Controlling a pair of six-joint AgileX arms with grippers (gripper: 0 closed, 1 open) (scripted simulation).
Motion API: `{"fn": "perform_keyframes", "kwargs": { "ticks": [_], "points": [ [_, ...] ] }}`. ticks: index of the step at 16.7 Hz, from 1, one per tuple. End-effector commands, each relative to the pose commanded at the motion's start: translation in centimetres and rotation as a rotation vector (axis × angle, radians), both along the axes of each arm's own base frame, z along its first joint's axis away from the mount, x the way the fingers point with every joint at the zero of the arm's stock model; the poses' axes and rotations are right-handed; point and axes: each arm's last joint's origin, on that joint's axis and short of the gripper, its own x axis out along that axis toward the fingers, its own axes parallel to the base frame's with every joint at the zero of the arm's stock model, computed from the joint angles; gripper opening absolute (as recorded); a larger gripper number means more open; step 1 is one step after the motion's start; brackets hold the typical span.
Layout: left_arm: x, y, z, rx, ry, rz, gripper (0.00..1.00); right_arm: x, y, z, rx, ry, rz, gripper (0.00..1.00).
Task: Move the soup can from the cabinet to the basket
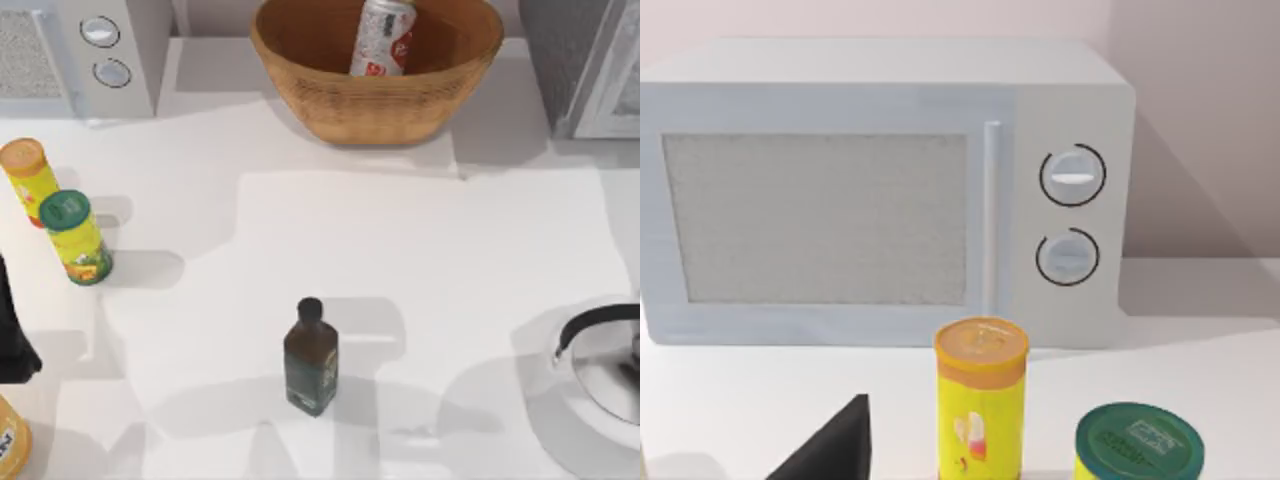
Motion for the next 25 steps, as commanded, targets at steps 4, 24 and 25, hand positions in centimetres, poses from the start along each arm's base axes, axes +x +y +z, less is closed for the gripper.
{"fn": "perform_keyframes", "kwargs": {
  "ticks": [4, 24, 25],
  "points": [
    [0.0, 0.0, 0.0, 0.0, 0.0, 0.0, 1.0, -2.0, 6.1, -0.2, -0.004, 0.001, 0.0, 1.0],
    [0.0, 0.0, 0.0, 0.0, 0.0, 0.0, 1.0, 0.9, 7.2, 0.3, -0.009, -0.02, -0.043, 1.0],
    [0.0, 0.0, 0.0, 0.0, 0.0, 0.0, 1.0, 0.1, 7.2, 0.5, -0.008, -0.027, -0.039, 1.0]
  ]
}}
